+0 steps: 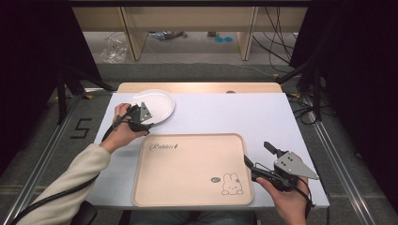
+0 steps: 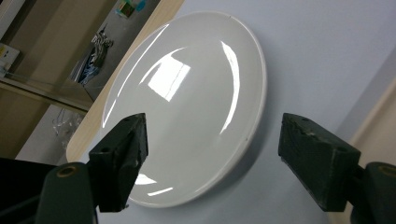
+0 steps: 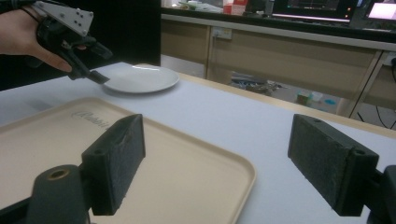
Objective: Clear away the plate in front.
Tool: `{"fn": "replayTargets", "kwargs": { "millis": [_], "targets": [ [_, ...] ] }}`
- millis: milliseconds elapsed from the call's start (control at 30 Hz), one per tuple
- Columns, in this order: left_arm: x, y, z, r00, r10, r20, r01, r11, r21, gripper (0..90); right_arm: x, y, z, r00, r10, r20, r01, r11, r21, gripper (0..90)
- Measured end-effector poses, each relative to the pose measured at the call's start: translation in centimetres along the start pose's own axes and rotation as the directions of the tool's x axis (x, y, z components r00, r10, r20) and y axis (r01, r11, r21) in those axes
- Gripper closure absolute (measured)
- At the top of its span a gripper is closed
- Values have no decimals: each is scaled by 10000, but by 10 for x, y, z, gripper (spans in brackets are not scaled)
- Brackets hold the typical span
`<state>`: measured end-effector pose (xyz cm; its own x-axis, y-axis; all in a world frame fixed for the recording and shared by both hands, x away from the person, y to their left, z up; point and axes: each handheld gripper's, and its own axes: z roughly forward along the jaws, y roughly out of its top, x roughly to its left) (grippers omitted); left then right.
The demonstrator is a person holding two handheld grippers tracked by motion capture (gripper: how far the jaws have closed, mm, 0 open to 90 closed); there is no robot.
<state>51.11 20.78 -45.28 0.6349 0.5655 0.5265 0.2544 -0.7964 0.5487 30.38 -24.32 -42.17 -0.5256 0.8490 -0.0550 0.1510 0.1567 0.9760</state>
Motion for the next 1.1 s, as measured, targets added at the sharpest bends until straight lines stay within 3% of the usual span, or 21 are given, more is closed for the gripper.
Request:
{"fn": "replayTargets", "kwargs": {
  "millis": [400, 467, 633, 867, 967, 1067, 1100],
  "targets": [
    [-6, 1, 26, 9966, 816, 126, -825, 9910, 1055, 240, -1, 0, 0, 10000, 31, -71, -30, 9999, 135, 203],
    [-6, 1, 29, 9969, 774, 106, -781, 9913, 1058, 241, -1, 0, 0, 10000, 26, -70, -25, 9999, 134, 203],
    [-7, 1, 36, 9924, 1228, 69, -1227, 9835, 1329, 248, -1, 0, 0, 10000, 65, -42, -65, 10000, 67, 204],
    [-8, 3, 41, 9910, 1332, -112, -1306, 9830, 1293, 279, -1, 0, -1, 10000, 51, -43, -50, 10000, 51, 205],
    [-9, 4, 43, 9850, 1687, -354, -1623, 9768, 1401, 309, -1, 0, -1, 10000, 51, -51, -51, 10000, 49, 205],
    [-11, 6, 42, 9816, 1886, -315, -1813, 9704, 1594, 346, -1, 0, -1, 10000, 53, -55, -53, 10000, 53, 206],
    [-11, 6, 43, 9811, 1934, -101, -1896, 9699, 1526, 366, -1, -1, 0, 10000, 57, -58, -57, 10000, 70, 206]
  ]
}}
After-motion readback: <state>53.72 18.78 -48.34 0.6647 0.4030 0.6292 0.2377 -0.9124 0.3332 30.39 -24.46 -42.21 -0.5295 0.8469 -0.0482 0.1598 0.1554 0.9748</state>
